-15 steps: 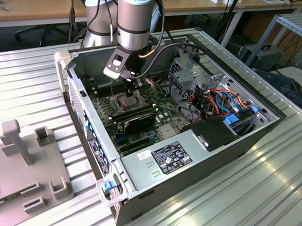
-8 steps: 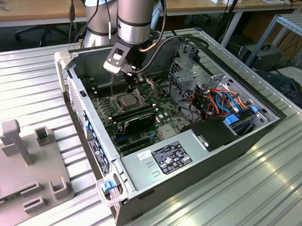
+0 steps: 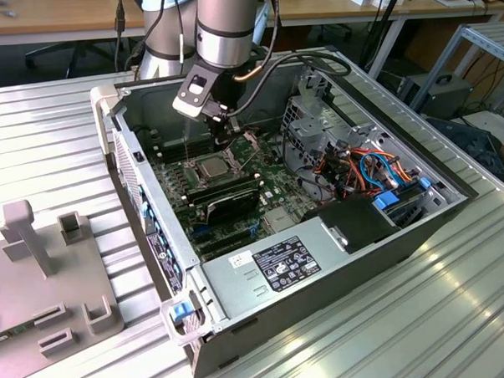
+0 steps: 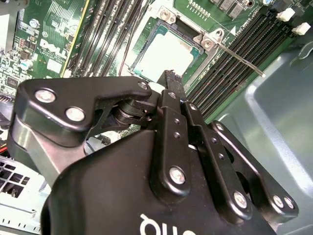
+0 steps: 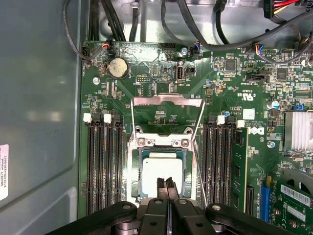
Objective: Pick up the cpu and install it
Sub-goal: 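Close the cpu cover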
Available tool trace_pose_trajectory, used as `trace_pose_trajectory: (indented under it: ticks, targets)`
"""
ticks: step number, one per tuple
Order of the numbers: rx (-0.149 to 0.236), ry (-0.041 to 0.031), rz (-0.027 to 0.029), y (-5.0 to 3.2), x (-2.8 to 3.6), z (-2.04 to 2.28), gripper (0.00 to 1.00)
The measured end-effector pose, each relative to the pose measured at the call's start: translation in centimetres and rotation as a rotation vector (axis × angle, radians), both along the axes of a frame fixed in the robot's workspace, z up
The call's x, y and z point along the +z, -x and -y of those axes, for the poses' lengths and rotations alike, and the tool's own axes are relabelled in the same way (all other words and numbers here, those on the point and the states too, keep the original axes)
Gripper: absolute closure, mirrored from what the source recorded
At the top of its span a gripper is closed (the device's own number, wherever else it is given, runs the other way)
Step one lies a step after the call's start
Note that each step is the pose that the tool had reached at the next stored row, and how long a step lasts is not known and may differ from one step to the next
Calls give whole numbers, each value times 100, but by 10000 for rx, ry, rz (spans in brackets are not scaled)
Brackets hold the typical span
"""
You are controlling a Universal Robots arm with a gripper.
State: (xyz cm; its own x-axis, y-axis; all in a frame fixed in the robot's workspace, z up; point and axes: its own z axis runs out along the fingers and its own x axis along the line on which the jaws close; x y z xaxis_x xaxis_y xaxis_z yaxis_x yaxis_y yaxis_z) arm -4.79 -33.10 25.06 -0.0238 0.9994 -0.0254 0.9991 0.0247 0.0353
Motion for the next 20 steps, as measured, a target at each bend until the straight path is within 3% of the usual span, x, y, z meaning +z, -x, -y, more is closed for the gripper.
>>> trace_pose_trajectory:
  ticks: [16,20]
  targets:
    - [0,0,1,-22,2,0,89]
    - [0,1,0,-23,37,0,89]
